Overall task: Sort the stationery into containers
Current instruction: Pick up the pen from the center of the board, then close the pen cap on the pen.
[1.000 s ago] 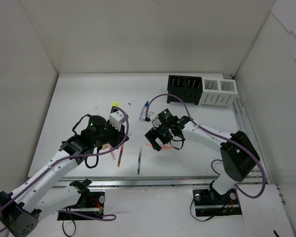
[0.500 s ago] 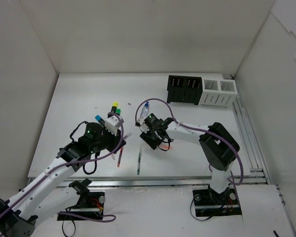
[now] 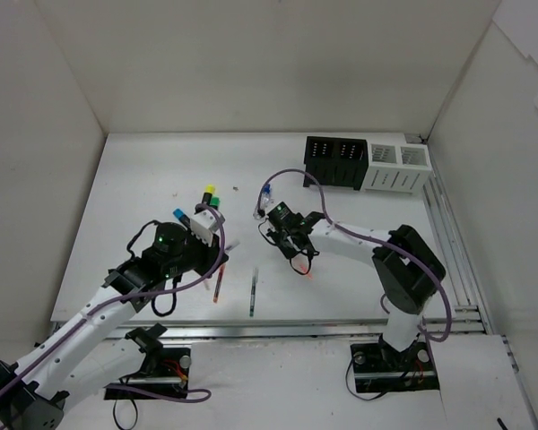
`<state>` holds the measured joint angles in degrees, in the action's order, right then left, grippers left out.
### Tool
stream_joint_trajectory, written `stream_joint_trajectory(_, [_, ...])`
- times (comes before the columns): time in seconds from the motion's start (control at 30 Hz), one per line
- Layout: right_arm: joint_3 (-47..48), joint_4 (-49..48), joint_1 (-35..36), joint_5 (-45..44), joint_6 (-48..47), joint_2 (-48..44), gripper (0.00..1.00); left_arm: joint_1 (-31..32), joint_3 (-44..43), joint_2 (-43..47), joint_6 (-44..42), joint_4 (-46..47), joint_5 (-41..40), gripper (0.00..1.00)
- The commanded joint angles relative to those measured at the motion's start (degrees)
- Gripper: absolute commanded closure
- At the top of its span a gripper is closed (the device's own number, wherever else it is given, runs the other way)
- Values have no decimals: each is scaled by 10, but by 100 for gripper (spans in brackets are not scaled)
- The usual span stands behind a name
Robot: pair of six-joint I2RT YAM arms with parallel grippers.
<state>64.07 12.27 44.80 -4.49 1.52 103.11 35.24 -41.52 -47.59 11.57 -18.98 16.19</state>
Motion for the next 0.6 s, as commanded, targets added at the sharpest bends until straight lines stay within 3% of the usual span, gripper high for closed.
stream_joint_trajectory(0.0, [-12, -57, -30, -67, 60, -112, 100, 1, -20, -6, -13, 47, 2, 98])
stream_joint_trajectory(0.13, [-85, -209, -63, -49, 138, -230, 100, 1, -25, -19, -23, 72, 32, 98])
stream_joint_trajectory(0.17, [-121, -286, -79, -33, 151, -270, 100, 1, -30, -28, -23, 85, 47, 98])
stream_joint_trajectory(0.27, [-153, -382, -95, -18, 206, -321, 100, -4, -40, -54, -32, 118, 83, 98])
stream_joint_trajectory(0.57, [-175, -568, -124, 31, 377, -331, 100, -15, -76, -155, -97, 229, 263, 97])
